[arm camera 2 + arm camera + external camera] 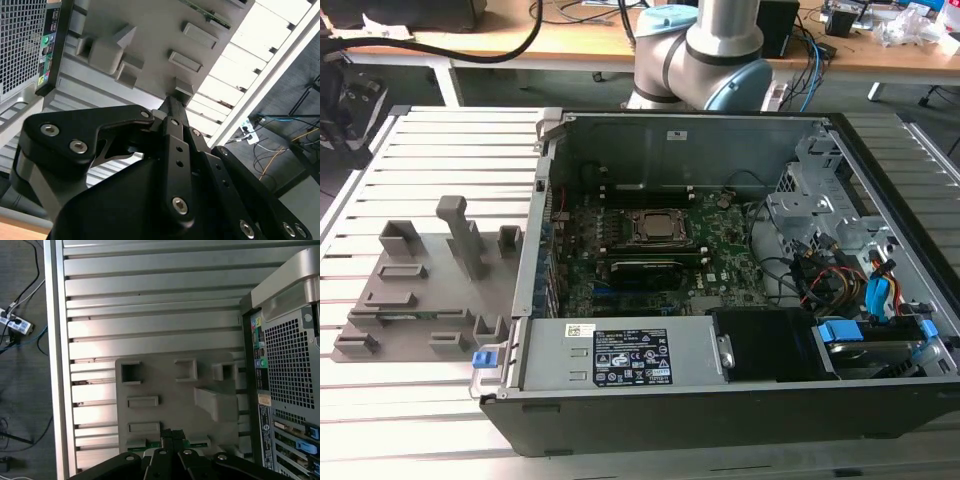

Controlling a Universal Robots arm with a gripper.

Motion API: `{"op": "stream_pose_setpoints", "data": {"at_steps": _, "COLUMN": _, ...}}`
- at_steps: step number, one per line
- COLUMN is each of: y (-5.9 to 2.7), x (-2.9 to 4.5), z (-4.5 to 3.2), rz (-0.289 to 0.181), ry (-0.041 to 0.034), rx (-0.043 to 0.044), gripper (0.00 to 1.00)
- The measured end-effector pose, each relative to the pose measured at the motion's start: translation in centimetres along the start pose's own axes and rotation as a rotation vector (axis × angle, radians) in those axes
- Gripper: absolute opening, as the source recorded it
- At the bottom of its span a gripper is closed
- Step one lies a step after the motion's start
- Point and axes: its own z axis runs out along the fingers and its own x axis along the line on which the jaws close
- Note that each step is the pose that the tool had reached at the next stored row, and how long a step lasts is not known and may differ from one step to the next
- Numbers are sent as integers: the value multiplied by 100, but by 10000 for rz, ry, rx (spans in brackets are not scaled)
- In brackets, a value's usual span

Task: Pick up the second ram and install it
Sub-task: 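Reach for the second ram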

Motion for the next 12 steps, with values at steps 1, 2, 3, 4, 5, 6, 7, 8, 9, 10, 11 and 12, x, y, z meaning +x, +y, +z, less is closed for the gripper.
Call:
{"op": "stream_pose_setpoints", "data": {"at_steps": 1, "y": -1, "x": 16, "z": 0, "rz": 1, "ry": 1, "rx": 0, "gripper": 11}}
{"op": "stream_pose_setpoints", "data": {"at_steps": 2, "y": -4, "x": 16, "z": 1, "rz": -1, "ry": -1, "rx": -1, "gripper": 11}}
{"op": "stream_pose_setpoints", "data": {"at_steps": 3, "y": -20, "x": 13, "z": 4, "rz": 0, "ry": 0, "rx": 0, "gripper": 11}}
{"op": "stream_pose_setpoints", "data": {"at_steps": 4, "y": -39, "x": -12, "z": 11, "rz": 1, "ry": 2, "rx": 1, "gripper": 11}}
{"op": "stream_pose_setpoints", "data": {"at_steps": 5, "y": -57, "x": -62, "z": 22, "rz": 0, "ry": 4, "rx": 0, "gripper": 11}}
{"op": "stream_pose_setpoints", "data": {"at_steps": 6, "y": -89, "x": -114, "z": 31, "rz": -1, "ry": 9, "rx": 1, "gripper": 11}}
{"op": "stream_pose_setpoints", "data": {"at_steps": 7, "y": -122, "x": -132, "z": 36, "rz": 1, "ry": 9, "rx": 0, "gripper": 11}}
{"op": "stream_pose_setpoints", "data": {"at_steps": 8, "y": -149, "x": -143, "z": 39, "rz": 1, "ry": 9, "rx": 0, "gripper": 11}}
{"op": "stream_pose_setpoints", "data": {"at_steps": 9, "y": -174, "x": -150, "z": 42, "rz": 0, "ry": 8, "rx": 0, "gripper": 11}}
{"op": "stream_pose_setpoints", "data": {"at_steps": 10, "y": -223, "x": -158, "z": 44, "rz": -1, "ry": 9, "rx": 1, "gripper": 11}}
{"op": "stream_pose_setpoints", "data": {"at_steps": 11, "y": -246, "x": -160, "z": 44, "rz": 0, "ry": 9, "rx": 1, "gripper": 11}}
{"op": "stream_pose_setpoints", "data": {"at_steps": 12, "y": -271, "x": -162, "z": 45, "rz": 0, "ry": 10, "rx": 1, "gripper": 11}}
